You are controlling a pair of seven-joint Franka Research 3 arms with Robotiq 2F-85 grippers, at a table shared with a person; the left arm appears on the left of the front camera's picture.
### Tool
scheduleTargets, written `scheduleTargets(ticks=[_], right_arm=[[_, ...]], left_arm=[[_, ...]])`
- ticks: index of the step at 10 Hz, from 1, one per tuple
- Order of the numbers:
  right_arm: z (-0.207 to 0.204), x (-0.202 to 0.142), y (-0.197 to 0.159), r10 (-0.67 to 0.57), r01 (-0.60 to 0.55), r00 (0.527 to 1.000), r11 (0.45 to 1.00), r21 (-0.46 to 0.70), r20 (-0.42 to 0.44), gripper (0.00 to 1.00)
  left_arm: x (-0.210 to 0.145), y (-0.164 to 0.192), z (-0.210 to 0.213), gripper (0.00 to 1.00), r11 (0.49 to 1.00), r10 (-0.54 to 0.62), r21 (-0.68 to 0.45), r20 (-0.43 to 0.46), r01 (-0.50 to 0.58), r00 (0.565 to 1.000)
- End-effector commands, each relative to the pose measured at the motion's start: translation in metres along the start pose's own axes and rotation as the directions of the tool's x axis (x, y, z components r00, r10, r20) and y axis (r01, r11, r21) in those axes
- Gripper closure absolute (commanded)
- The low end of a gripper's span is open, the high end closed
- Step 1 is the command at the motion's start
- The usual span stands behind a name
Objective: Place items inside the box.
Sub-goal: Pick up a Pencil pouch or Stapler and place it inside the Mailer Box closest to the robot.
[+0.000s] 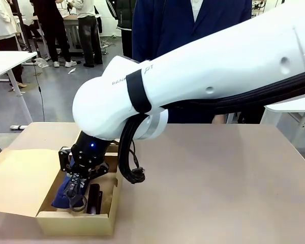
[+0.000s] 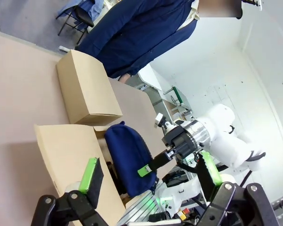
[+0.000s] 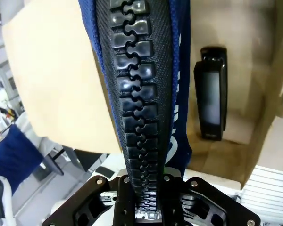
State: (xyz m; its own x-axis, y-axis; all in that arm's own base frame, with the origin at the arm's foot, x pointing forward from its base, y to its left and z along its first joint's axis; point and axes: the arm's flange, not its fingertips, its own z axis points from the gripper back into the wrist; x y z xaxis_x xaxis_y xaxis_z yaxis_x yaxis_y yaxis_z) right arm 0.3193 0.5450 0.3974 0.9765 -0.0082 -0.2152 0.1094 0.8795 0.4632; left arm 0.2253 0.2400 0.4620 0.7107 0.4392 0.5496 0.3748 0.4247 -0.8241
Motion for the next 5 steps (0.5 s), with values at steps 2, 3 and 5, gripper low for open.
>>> scheduleTargets(ticks=[2,3,5], right_arm=[[-0.026,0.009,0.021,-0.029,0.028,0.999,0.997,-0.074,-0.021,0.93],[-0.033,0.012,0.019,-0.042,0.038,0.998,0.995,-0.095,-0.042,0.93],[-0.039,0.018,0.014,-0.057,0.051,0.997,0.993,-0.111,-0.058,0.93]], left_arm=[[0.001,-0.002,-0.001,0.00,1.000,-0.022,-0.021,0.020,0.022,1.000],[0.001,-0.002,-0.001,0.00,1.000,-0.022,-0.021,0.020,0.022,1.000],[0.001,-0.002,-0.001,0.00,1.000,-0.022,-0.021,0.020,0.022,1.000]])
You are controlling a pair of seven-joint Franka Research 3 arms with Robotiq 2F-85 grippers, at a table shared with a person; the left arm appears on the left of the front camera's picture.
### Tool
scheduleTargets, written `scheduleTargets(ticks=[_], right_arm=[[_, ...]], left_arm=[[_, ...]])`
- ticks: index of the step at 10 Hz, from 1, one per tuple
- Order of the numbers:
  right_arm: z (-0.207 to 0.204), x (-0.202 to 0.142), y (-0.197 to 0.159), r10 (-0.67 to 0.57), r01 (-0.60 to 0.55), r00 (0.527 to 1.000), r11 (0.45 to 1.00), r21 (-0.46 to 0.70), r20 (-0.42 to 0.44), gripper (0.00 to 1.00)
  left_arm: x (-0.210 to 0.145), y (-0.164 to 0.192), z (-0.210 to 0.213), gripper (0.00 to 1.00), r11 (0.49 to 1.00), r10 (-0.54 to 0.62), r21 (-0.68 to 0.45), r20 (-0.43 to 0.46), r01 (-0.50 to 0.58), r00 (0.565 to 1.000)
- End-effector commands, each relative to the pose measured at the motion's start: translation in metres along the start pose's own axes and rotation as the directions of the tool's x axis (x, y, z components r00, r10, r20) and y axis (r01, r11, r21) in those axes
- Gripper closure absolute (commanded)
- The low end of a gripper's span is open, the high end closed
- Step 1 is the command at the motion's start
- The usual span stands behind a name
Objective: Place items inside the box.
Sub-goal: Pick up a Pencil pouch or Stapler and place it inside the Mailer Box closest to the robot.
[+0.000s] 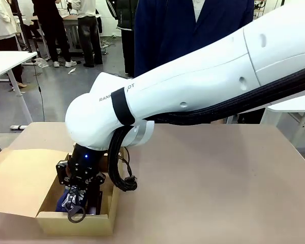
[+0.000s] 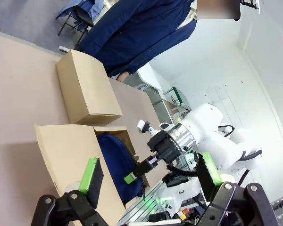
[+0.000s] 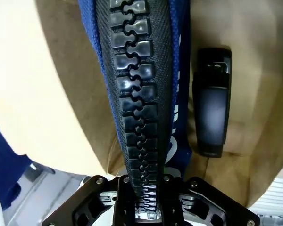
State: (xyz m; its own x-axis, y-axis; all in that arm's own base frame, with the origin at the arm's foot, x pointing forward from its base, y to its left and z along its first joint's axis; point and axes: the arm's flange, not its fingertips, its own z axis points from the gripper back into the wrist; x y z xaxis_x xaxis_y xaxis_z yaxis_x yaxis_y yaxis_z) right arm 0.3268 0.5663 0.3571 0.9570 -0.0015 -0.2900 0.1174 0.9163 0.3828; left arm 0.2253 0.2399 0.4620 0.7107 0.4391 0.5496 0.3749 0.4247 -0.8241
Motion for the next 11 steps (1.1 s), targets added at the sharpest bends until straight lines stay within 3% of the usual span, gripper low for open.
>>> scheduleTargets(ticks=[1,5,6,7,9,11], right_arm=[[0.0048,0.0023,0.0112,-0.028,0.028,1.000,0.999,-0.020,0.003,0.93],[0.0048,0.0029,0.0110,-0.015,0.015,1.000,1.000,-0.011,-0.004,0.93],[0.0055,0.0027,0.0107,-0.008,0.008,1.000,1.000,-0.010,-0.013,0.76],[0.0060,0.0029,0.0100,-0.003,0.003,1.000,1.000,-0.019,-0.019,0.34],[0.0075,0.0027,0.0091,-0.001,0.001,1.000,1.000,-0.014,-0.030,0.00],[0.0088,0.0022,0.0067,0.006,-0.006,0.999,1.000,0.002,-0.046,0.00]], left_arm=[[0.0008,-0.0017,-0.0005,0.00,1.000,-0.022,-0.021,0.020,0.022,1.000],[0.0008,-0.0017,-0.0005,0.00,1.000,-0.022,-0.021,0.020,0.022,1.000],[0.0008,-0.0017,-0.0005,0.00,1.000,-0.022,-0.021,0.020,0.022,1.000],[0.0008,-0.0017,-0.0005,0.00,1.000,-0.022,-0.021,0.020,0.022,1.000],[0.0008,-0.0017,-0.0005,0.00,1.000,-0.022,-0.021,0.020,0.022,1.000],[0.0008,-0.0017,-0.0005,0.00,1.000,-0.022,-0.021,0.020,0.022,1.000]])
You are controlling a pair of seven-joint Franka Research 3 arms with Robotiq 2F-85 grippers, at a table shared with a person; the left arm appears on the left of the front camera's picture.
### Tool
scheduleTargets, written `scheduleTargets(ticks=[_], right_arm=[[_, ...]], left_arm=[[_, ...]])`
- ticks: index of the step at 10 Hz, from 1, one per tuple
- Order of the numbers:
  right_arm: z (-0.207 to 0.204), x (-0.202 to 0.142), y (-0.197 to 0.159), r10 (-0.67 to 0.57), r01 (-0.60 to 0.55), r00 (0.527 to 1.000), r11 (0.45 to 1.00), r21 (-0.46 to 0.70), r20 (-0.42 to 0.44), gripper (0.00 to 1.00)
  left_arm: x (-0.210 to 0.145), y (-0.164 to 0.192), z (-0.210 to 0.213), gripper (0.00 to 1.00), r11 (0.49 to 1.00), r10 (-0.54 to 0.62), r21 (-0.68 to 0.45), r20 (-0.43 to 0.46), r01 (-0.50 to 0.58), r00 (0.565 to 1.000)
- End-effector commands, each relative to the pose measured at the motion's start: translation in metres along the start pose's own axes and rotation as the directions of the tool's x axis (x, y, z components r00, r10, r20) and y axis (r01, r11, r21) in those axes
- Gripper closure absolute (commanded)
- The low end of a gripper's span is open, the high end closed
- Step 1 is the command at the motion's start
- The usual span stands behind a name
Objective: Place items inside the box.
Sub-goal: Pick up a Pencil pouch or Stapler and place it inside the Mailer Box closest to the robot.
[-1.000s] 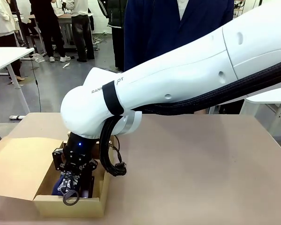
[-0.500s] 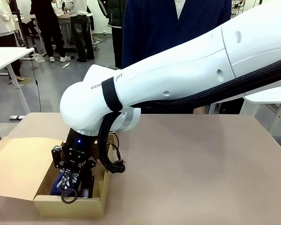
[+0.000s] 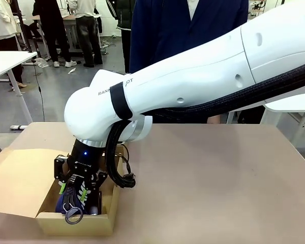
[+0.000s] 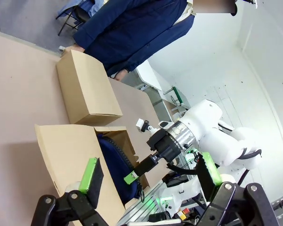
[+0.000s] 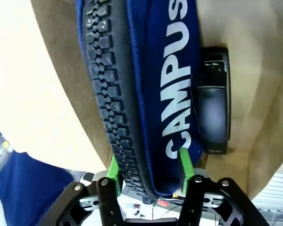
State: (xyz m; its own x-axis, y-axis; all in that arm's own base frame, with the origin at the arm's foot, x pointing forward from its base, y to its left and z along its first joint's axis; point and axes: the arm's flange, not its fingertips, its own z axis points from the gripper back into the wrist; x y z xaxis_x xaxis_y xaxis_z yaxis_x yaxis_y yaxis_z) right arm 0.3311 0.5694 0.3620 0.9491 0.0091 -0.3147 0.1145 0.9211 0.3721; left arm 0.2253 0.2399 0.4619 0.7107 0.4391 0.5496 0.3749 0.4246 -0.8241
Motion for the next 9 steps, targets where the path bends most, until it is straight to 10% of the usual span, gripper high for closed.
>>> scheduleTargets(ticks=[1,9], right_arm=[[0.007,-0.001,-0.001,0.010,-0.010,1.000,1.000,0.024,-0.020,0.01],[0.048,-0.021,-0.039,0.171,-0.155,0.977,0.980,0.124,-0.130,0.00]], left_arm=[[0.001,-0.002,-0.001,0.00,1.000,-0.022,-0.021,0.020,0.022,1.000],[0.001,-0.002,-0.001,0.00,1.000,-0.022,-0.021,0.020,0.022,1.000]])
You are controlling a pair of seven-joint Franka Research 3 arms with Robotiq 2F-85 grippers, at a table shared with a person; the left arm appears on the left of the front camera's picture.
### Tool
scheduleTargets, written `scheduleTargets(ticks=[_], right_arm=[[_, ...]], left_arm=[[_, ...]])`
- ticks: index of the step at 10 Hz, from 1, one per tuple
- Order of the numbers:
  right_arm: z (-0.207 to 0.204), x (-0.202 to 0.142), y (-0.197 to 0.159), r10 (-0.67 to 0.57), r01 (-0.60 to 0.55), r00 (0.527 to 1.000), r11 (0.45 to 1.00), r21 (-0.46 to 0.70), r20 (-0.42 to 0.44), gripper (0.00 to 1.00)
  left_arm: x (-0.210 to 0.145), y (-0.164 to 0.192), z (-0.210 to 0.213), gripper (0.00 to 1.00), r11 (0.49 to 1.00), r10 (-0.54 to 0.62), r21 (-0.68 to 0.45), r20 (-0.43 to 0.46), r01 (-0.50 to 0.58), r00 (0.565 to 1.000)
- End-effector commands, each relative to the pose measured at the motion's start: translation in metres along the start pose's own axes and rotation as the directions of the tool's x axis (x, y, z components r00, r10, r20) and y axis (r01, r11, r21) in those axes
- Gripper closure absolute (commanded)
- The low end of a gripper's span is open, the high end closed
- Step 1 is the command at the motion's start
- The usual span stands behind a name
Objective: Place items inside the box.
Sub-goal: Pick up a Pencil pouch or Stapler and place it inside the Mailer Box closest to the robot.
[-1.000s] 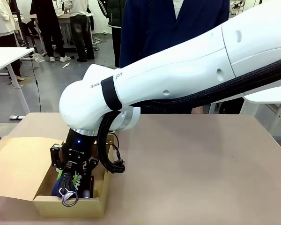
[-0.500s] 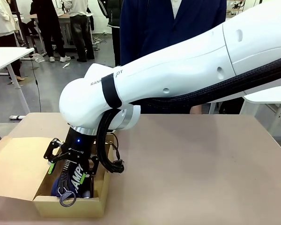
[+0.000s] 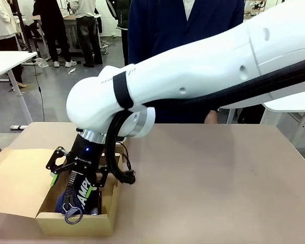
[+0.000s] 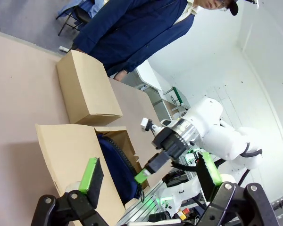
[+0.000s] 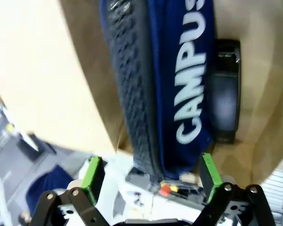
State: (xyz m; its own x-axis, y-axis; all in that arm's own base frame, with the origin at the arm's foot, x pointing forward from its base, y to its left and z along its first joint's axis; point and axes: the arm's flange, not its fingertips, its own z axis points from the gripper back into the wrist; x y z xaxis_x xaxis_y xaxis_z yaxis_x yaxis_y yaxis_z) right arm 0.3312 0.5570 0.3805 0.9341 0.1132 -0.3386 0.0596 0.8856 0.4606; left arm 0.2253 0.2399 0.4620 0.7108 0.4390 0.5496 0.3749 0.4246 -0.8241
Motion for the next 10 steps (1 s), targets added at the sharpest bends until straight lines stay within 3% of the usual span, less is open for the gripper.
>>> scheduleTargets(ticks=[1,3,4,6,7,8,9,10], right_arm=[[0.062,-0.039,-0.065,0.110,-0.102,0.989,0.991,0.084,-0.103,0.00],[0.113,-0.076,-0.138,0.221,-0.188,0.964,0.959,0.211,-0.147,0.00],[0.130,-0.089,-0.177,0.264,-0.221,0.957,0.929,0.296,-0.116,0.00],[0.147,-0.098,-0.241,0.206,-0.199,0.978,0.888,0.415,0.029,0.00],[0.144,-0.100,-0.256,0.276,-0.263,0.960,0.836,0.481,0.046,0.00],[0.122,-0.088,-0.230,0.006,0.050,0.993,0.886,0.462,-0.119,0.00],[0.153,-0.097,-0.245,0.239,-0.220,0.971,0.878,0.426,0.008,0.00],[0.153,-0.097,-0.245,0.239,-0.220,0.971,0.878,0.426,0.008,0.00]], left_arm=[[0.001,-0.002,-0.001,0.00,1.000,-0.022,-0.021,0.021,0.022,1.000],[0.001,-0.002,-0.001,0.00,1.000,-0.022,-0.021,0.021,0.022,1.000],[0.001,-0.002,-0.001,0.00,1.000,-0.022,-0.021,0.021,0.022,1.000],[0.001,-0.002,-0.001,0.00,1.000,-0.022,-0.021,0.021,0.022,1.000],[0.001,-0.002,-0.001,0.00,1.000,-0.022,-0.021,0.021,0.022,1.000],[0.001,-0.002,-0.001,0.00,1.000,-0.022,-0.021,0.021,0.022,1.000],[0.001,-0.002,-0.001,0.00,1.000,-0.022,-0.021,0.021,0.022,1.000],[0.001,-0.002,-0.001,0.00,1.000,-0.022,-0.021,0.021,0.022,1.000]])
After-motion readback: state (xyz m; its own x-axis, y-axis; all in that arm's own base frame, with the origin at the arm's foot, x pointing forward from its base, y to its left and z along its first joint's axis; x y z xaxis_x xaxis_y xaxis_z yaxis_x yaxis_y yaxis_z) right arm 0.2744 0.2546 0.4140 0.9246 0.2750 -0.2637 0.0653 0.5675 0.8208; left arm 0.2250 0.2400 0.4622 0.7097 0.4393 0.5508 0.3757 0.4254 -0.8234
